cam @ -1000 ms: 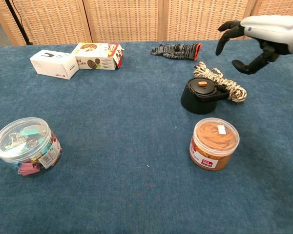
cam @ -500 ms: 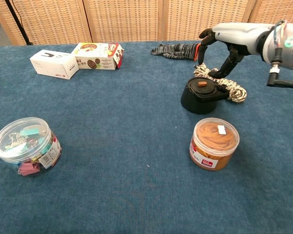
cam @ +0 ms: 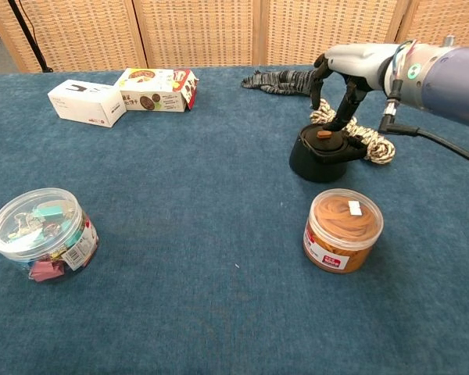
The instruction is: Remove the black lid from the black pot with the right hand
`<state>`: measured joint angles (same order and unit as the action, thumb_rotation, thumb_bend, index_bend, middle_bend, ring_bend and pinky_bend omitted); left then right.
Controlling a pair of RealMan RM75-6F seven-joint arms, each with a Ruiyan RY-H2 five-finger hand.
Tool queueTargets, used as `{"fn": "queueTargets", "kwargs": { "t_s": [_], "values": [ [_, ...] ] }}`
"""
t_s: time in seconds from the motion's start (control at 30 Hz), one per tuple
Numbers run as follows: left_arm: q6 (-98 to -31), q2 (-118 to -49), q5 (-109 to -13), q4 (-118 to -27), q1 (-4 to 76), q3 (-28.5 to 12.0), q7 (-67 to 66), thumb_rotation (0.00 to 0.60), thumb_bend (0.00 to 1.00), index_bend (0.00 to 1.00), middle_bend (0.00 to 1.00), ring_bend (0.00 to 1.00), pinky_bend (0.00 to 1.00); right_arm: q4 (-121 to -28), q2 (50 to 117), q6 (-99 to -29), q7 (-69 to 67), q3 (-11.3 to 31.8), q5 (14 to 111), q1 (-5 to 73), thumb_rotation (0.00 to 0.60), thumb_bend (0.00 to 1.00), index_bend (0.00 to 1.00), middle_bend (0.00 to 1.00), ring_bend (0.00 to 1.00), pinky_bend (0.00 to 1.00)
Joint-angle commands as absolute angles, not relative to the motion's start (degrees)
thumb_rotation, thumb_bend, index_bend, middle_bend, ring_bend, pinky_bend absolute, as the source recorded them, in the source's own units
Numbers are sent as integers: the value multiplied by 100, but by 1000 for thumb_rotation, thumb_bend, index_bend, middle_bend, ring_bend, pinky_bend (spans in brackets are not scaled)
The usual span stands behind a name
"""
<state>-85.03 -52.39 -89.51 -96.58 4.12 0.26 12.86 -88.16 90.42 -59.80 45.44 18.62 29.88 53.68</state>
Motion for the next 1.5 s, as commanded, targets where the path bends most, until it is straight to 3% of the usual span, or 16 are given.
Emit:
{"fn": "queueTargets", "kwargs": {
  "t_s": [0.03,1.5],
  "values": [
    [-8490,-5233,-8954,-9655,420,27,1295,600,85,0,0,0,0,-8809,9088,-6013,4598,1792,2893,5432,600,305,428,0,0,0],
    [-8406,-5192,-8851,-9662,443,0,1337,600,85,0,0,0,0,-7953,9496,-5778,4552,1630,2274,5828,600,331,493,0,0,0]
  ]
}}
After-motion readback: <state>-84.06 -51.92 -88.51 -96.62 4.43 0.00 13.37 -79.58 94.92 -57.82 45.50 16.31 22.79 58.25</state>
